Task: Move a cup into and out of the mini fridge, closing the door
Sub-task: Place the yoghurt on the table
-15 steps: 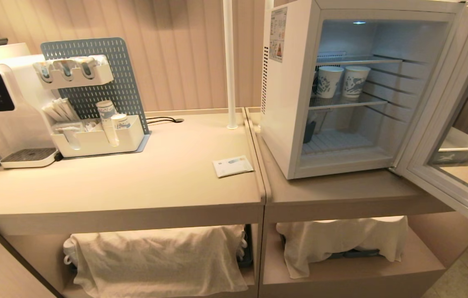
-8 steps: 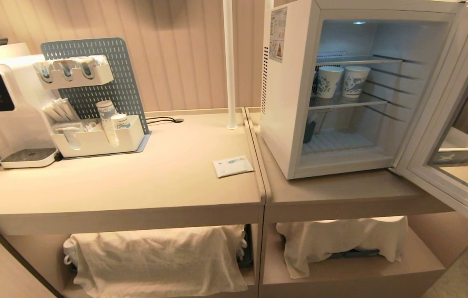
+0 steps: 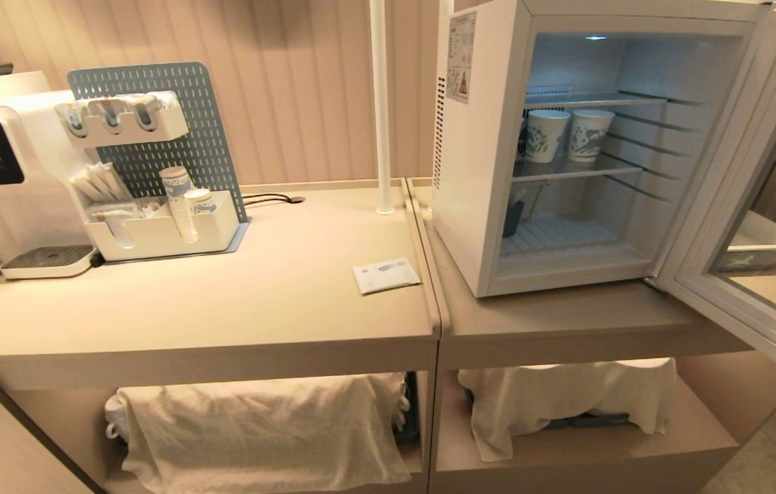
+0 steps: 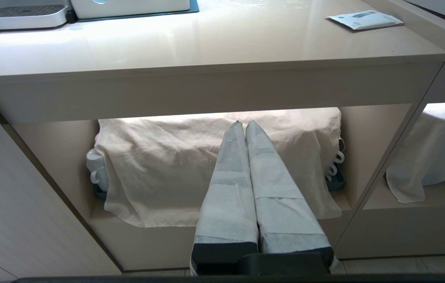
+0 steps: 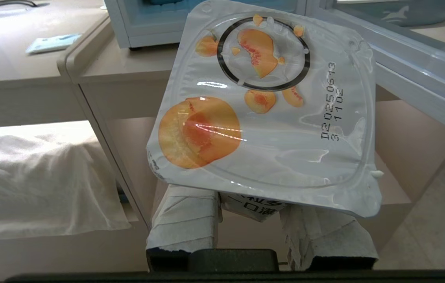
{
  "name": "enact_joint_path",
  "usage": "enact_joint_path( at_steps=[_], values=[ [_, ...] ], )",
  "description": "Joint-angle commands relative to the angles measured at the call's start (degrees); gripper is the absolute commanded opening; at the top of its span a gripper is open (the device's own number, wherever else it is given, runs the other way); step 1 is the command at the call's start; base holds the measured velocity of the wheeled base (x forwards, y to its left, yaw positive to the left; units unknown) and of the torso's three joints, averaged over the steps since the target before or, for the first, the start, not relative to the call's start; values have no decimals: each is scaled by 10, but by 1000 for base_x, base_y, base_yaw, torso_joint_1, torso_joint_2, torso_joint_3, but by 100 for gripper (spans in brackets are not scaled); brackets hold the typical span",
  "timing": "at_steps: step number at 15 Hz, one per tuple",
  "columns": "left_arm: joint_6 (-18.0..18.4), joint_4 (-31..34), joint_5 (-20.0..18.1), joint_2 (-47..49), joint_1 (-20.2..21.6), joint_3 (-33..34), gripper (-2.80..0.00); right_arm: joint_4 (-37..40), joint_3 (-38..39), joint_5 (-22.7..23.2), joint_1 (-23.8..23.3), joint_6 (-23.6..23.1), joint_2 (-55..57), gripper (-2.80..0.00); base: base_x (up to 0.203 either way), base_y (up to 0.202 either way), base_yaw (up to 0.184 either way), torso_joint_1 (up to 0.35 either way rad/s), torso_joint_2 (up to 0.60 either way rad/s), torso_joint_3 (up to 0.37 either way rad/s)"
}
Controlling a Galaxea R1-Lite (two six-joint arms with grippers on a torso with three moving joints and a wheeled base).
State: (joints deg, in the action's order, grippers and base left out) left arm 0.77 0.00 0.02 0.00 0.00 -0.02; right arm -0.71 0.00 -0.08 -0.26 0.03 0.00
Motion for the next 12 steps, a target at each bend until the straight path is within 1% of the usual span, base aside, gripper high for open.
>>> enact_joint_path(
  at_steps=[1, 3, 6, 9, 11, 12],
  values=[
    [0, 0, 0, 0, 0, 0, -280, -2, 6, 0, 0, -5, -1, -280, 0, 0, 0, 0, 0, 0],
    [2, 1, -1, 0, 0, 0, -280, 1, 6, 3, 0, -19, -1, -280, 0, 0, 0, 0, 0, 0],
    [1, 2, 1, 1, 0, 0, -280, 2, 6, 3, 0, -19, -1, -280, 0, 0, 0, 0, 0, 0],
    [5, -1, 0, 0, 0, 0, -280, 0, 6, 6, 0, -30, -1, -280, 0, 0, 0, 0, 0, 0],
    [-15, -1, 0, 0, 0, 0, -280, 1, 6, 3, 0, -27, -1, -280, 0, 0, 0, 0, 0, 0],
    [-16, -1, 0, 0, 0, 0, -280, 0, 6, 7, 0, -32, -1, -280, 0, 0, 0, 0, 0, 0]
  ],
)
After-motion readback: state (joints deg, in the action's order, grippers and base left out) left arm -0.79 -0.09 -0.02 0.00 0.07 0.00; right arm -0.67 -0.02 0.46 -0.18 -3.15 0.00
